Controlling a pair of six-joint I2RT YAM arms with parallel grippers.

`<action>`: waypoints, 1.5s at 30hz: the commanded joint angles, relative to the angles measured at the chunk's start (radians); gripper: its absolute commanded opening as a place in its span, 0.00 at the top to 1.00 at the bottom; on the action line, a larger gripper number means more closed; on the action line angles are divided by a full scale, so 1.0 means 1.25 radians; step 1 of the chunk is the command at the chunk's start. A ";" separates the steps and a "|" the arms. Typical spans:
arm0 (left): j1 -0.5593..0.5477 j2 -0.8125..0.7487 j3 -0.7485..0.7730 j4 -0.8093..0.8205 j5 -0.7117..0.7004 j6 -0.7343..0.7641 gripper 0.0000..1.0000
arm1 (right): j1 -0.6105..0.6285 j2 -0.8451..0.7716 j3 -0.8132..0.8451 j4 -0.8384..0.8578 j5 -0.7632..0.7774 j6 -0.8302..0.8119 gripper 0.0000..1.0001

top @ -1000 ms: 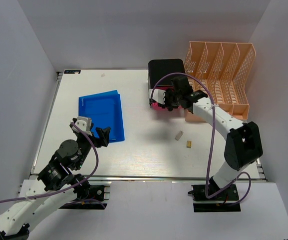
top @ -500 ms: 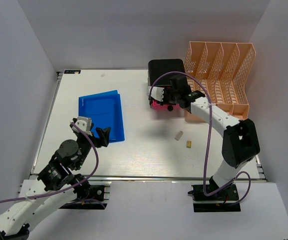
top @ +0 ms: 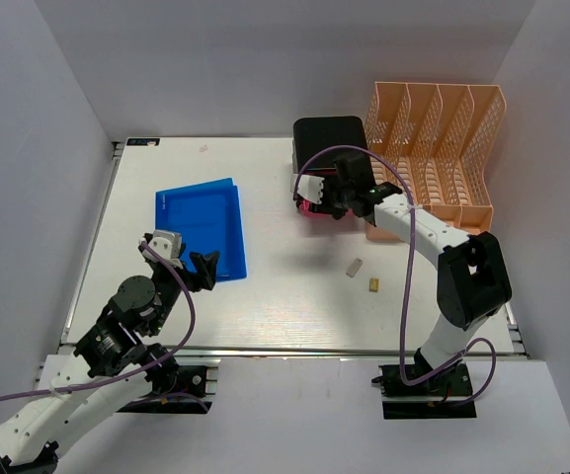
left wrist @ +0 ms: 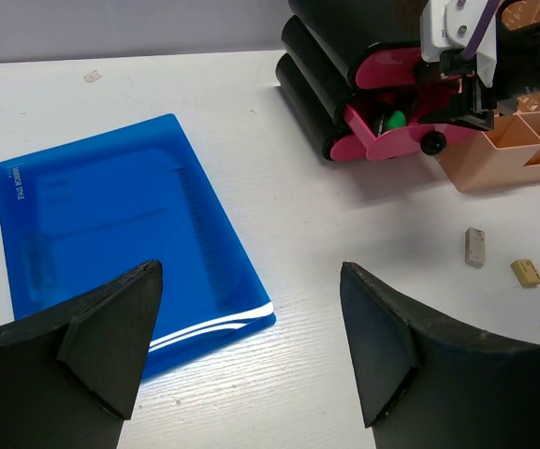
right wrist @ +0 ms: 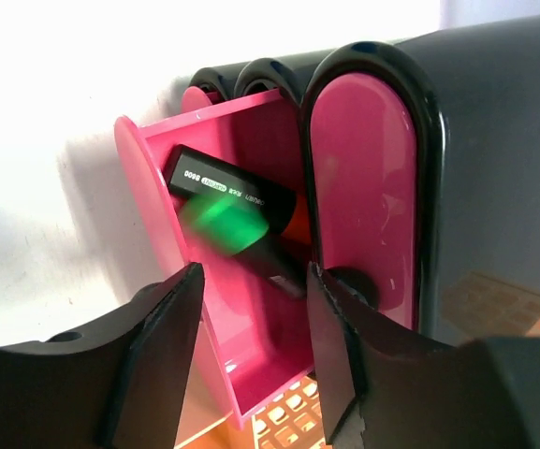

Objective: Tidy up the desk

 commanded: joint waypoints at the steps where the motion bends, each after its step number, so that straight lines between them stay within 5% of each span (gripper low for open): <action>1: 0.004 -0.001 -0.007 0.010 0.009 0.005 0.14 | -0.003 -0.030 0.004 0.040 0.013 0.005 0.45; 4: 0.004 -0.003 -0.007 0.009 0.008 0.004 0.14 | -0.004 -0.043 0.012 0.031 0.005 0.017 0.48; 7: 0.004 -0.004 -0.007 0.009 0.008 0.004 0.14 | -0.005 -0.081 0.021 -0.002 -0.046 0.047 0.62; 8: 0.004 -0.004 -0.007 0.010 0.009 0.004 0.14 | -0.004 -0.093 0.021 -0.019 -0.080 0.050 0.68; 10: 0.004 -0.003 -0.006 0.010 0.011 0.005 0.14 | -0.007 -0.119 0.016 -0.068 -0.116 0.051 0.95; 11: 0.004 -0.001 -0.006 0.011 0.014 0.005 0.14 | -0.007 -0.124 0.016 -0.094 -0.152 0.041 1.00; 17: 0.004 -0.006 -0.006 0.010 0.015 0.005 0.14 | -0.012 -0.099 0.009 -0.271 -0.198 -0.056 1.00; 32: 0.004 -0.014 -0.007 0.015 0.032 0.010 0.14 | -0.077 -0.027 -0.038 -0.244 -0.032 -0.077 1.00; 45: 0.004 -0.008 -0.008 0.015 0.027 0.013 0.14 | -0.081 0.042 -0.044 0.001 0.041 0.007 1.00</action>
